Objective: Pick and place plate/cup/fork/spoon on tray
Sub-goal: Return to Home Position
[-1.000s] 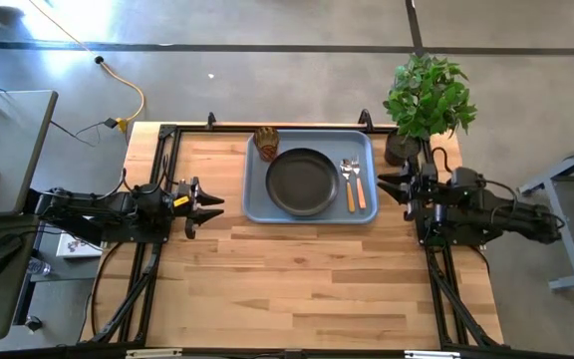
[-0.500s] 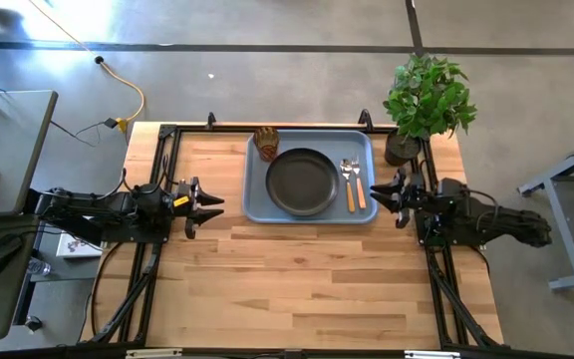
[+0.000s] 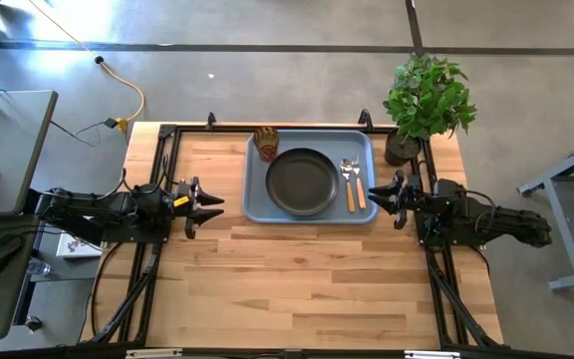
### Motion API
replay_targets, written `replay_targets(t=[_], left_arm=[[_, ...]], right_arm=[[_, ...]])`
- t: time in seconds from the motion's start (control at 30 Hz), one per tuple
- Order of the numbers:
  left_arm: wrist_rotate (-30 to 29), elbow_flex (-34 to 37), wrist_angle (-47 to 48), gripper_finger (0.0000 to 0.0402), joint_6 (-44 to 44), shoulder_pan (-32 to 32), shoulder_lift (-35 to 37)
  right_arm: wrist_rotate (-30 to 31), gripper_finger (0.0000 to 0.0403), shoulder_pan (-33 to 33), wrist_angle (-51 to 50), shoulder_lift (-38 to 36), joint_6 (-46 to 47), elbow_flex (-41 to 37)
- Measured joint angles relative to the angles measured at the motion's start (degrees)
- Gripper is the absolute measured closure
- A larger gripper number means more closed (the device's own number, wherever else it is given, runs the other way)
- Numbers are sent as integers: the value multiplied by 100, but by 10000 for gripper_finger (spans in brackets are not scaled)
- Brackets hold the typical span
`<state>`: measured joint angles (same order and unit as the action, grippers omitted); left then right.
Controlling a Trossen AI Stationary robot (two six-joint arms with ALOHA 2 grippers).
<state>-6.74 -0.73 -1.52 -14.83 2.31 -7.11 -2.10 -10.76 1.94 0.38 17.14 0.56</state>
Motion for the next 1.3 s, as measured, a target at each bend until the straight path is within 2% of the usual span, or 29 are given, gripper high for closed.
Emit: replay_targets(t=[1.3], left_arm=[[0, 0, 0, 255, 0, 0, 0]], right_arm=[[-4, 304, 0, -82, 0, 82, -4]])
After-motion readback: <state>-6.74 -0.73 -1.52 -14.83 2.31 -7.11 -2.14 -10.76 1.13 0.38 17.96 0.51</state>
